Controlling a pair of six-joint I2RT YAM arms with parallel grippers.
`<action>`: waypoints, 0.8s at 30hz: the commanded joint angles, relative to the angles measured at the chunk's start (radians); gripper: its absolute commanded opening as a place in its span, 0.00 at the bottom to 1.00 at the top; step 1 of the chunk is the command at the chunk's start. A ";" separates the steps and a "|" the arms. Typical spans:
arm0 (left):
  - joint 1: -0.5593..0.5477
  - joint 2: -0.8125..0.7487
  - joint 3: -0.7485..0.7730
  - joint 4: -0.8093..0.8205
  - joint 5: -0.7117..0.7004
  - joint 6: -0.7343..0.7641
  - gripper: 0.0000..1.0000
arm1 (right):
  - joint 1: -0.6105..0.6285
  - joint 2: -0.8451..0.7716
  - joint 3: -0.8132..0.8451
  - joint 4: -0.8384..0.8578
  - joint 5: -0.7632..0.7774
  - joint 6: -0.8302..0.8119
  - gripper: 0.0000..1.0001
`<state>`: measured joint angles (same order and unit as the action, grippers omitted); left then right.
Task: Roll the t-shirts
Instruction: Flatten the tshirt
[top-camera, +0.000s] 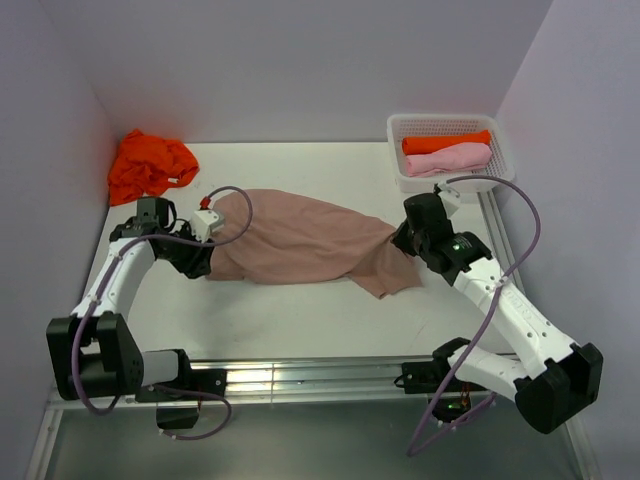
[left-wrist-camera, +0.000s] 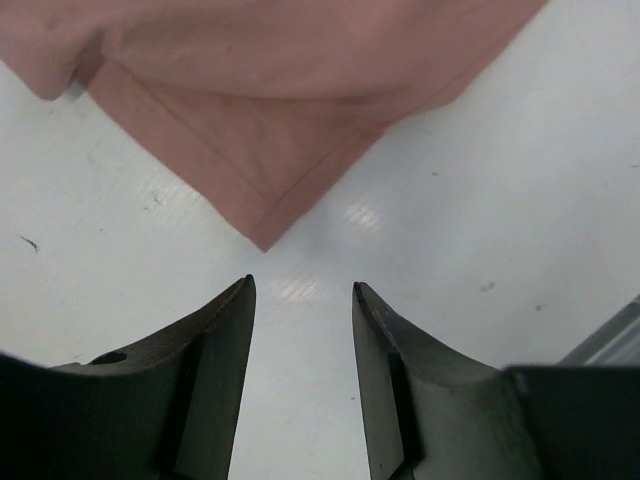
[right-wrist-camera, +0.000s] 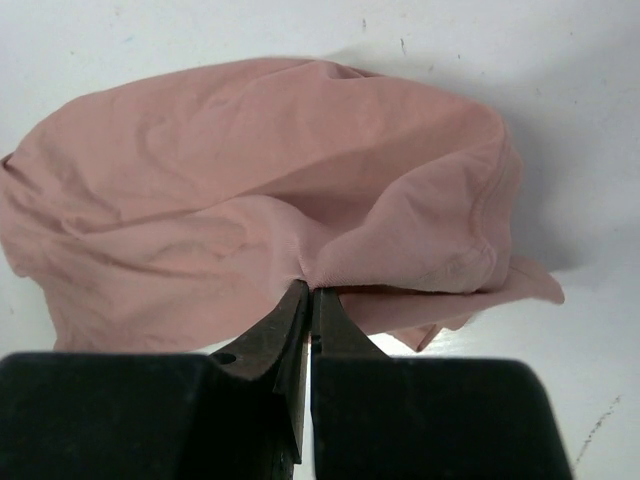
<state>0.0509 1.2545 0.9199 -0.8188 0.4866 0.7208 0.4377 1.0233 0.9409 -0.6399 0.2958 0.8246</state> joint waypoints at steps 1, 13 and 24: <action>0.029 0.096 0.005 0.069 -0.051 -0.012 0.49 | -0.007 0.032 0.049 0.048 0.022 -0.016 0.00; 0.041 0.382 0.137 0.110 -0.013 -0.119 0.53 | -0.005 0.054 0.052 0.089 0.002 -0.019 0.00; 0.035 0.422 0.117 0.113 0.003 -0.126 0.46 | -0.007 0.054 0.048 0.094 0.003 -0.021 0.00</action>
<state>0.0902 1.6676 1.0275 -0.7143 0.4522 0.6048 0.4377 1.0794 0.9485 -0.5861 0.2932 0.8165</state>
